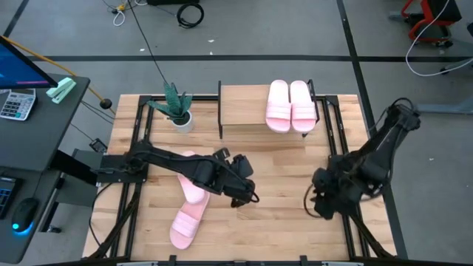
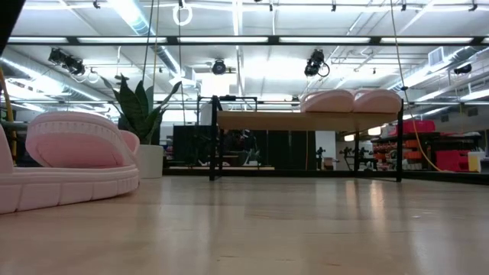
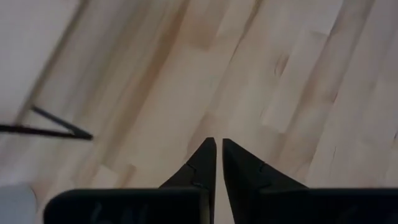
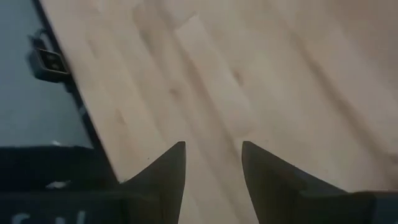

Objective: Pick and place slides into the shelf
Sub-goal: Put the pink slipper on the shelf

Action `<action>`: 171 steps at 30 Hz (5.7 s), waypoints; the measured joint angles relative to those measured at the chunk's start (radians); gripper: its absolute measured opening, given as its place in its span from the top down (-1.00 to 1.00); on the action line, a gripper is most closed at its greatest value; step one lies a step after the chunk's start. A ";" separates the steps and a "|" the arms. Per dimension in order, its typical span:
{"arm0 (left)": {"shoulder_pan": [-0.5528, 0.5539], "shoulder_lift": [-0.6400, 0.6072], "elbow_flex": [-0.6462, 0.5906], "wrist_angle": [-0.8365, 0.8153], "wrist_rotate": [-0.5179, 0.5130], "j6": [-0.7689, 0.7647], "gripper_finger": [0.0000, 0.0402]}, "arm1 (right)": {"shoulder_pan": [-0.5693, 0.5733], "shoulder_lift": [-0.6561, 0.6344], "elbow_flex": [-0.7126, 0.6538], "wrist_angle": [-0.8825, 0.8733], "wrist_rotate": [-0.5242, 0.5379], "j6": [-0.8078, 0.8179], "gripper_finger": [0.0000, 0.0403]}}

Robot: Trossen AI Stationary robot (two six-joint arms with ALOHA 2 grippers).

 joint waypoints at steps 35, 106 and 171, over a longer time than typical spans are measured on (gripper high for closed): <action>-0.272 -0.072 -0.389 -0.128 0.154 -0.572 0.84 | 0.023 0.138 -0.194 0.489 0.283 -0.134 0.20; -0.676 0.091 -0.388 0.184 0.139 -0.829 0.39 | -0.227 0.301 -0.194 0.910 -0.047 -0.504 0.20; -0.350 0.021 -0.768 0.031 0.012 -0.546 -0.32 | -0.254 0.301 -0.194 0.904 -0.045 -0.485 0.20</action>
